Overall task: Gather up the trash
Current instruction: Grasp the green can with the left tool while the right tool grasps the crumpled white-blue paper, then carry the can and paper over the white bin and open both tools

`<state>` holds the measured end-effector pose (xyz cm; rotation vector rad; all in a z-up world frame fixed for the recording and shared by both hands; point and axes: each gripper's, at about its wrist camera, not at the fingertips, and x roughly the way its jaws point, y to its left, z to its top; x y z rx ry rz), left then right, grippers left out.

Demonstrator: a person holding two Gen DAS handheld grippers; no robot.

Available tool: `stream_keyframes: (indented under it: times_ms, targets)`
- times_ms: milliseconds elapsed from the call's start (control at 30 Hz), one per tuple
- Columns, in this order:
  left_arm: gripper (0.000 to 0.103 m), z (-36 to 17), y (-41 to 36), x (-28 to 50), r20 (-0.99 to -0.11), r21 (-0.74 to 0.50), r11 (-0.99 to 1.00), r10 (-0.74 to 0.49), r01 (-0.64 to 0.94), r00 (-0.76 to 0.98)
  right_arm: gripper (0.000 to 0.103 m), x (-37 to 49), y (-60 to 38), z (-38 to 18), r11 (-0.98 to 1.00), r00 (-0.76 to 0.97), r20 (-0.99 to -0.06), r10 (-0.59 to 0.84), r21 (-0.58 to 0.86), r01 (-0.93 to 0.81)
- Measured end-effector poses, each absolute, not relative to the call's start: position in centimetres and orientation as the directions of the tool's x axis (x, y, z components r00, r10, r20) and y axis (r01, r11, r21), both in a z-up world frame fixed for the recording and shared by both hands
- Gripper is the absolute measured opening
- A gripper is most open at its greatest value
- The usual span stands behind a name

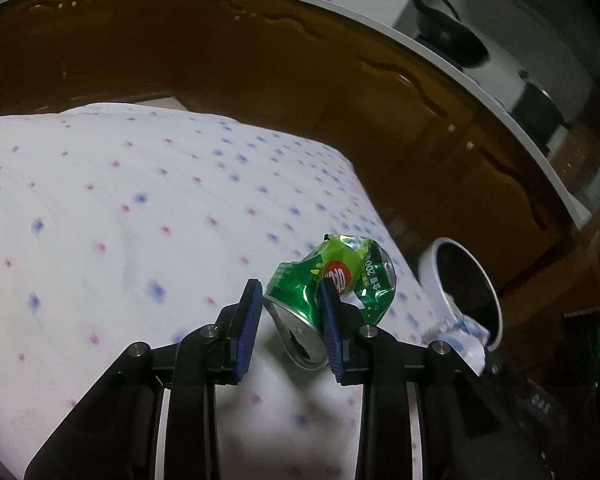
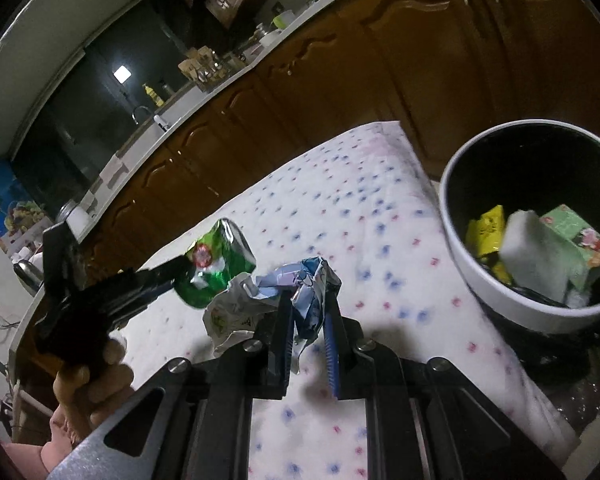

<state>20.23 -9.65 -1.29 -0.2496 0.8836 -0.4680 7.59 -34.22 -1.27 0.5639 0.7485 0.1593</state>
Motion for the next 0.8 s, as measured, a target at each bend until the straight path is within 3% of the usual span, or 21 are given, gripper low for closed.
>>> stream_keyframes:
  times_ms: [367, 533, 800]
  targets:
    - [0.025, -1.2, -12.8, 17.0, -0.688, -0.383, 0.851, -0.522, 0.358, 0.505, 0.014, 3.9, -37.2, -0.4, 0.843, 0.764, -0.588, 0.266, 0.526, 0.112]
    - [0.017, -0.8, -14.3, 16.4, -0.685, -0.369, 0.839, -0.537, 0.4, 0.493, 0.014, 2.8, -38.8, -0.1, 0.84, 0.779, -0.58, 0.237, 0.526, 0.135]
    - [0.015, -2.8, -15.9, 15.9, -0.729, -0.353, 0.826, -0.537, 0.439, 0.425, 0.014, 1.9, -39.7, -0.7, 0.832, 0.779, -0.583, 0.229, 0.533, 0.155]
